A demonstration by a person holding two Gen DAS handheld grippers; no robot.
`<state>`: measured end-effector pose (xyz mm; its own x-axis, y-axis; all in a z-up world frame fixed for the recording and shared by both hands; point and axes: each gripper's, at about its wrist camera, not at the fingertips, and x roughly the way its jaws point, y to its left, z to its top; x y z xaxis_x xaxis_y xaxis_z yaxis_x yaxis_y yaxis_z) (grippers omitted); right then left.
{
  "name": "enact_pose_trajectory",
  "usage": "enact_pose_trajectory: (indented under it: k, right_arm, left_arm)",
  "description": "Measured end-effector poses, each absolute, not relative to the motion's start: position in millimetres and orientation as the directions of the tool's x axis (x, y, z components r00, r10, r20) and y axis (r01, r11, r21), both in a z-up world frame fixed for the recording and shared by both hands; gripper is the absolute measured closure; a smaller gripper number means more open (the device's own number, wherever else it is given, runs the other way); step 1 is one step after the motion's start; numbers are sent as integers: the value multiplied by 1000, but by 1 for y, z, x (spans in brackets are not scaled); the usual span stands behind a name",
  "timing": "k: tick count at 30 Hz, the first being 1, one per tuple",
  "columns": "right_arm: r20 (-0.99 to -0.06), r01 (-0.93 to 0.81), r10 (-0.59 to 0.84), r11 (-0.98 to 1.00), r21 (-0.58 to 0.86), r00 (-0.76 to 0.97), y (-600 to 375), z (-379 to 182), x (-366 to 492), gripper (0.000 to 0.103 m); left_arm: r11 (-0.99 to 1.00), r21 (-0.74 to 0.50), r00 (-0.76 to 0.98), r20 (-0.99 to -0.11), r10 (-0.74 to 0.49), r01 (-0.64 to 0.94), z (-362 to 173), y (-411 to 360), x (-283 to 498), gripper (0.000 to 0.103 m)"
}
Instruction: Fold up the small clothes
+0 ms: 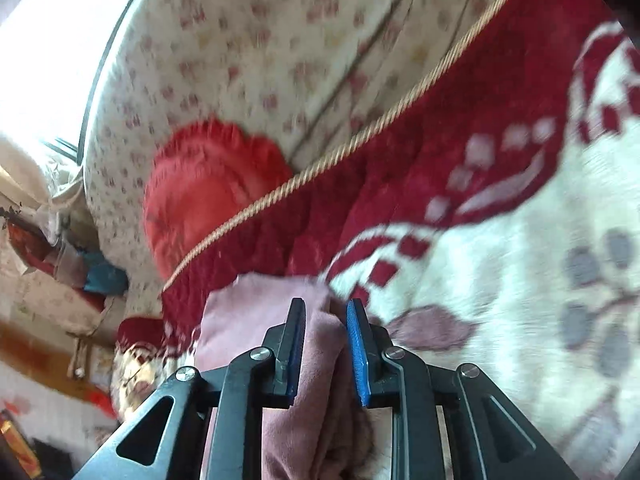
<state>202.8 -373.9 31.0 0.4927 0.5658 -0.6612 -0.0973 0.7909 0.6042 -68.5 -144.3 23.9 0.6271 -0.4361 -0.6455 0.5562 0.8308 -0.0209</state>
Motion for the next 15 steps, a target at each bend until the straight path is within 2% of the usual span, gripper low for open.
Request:
enact_pose_trajectory:
  k: [2, 5, 8, 9, 10, 12, 15]
  right_arm:
    - [-652, -235, 524, 845, 481, 549, -364, 57, 176, 83]
    - [-606, -476, 547, 829, 294, 578, -338, 84, 122, 83]
    - [-589, -614, 590, 766, 191, 552, -321, 86, 70, 83]
    - [-599, -643, 596, 747, 168, 535, -318, 82, 57, 83]
    - [-618, -690, 605, 711, 136, 502, -310, 75, 41, 83]
    - [-664, -738, 600, 666, 106, 446, -299, 59, 29, 83]
    - [-800, -742, 474, 668, 54, 368, -283, 15, 30, 83]
  left_arm:
    - [881, -24, 667, -644, -375, 473, 27, -121, -62, 98]
    - [932, -62, 706, -635, -313, 357, 34, -95, -46, 98]
    - [926, -126, 680, -645, -349, 356, 34, -96, -28, 98]
    - [913, -170, 645, -660, -384, 370, 28, -101, -18, 93]
    - [907, -196, 617, -678, -400, 373, 20, -105, -10, 92]
    - [931, -175, 596, -727, -342, 321, 1, -110, -5, 92]
    - [934, -249, 584, -731, -354, 254, -9, -103, -7, 92]
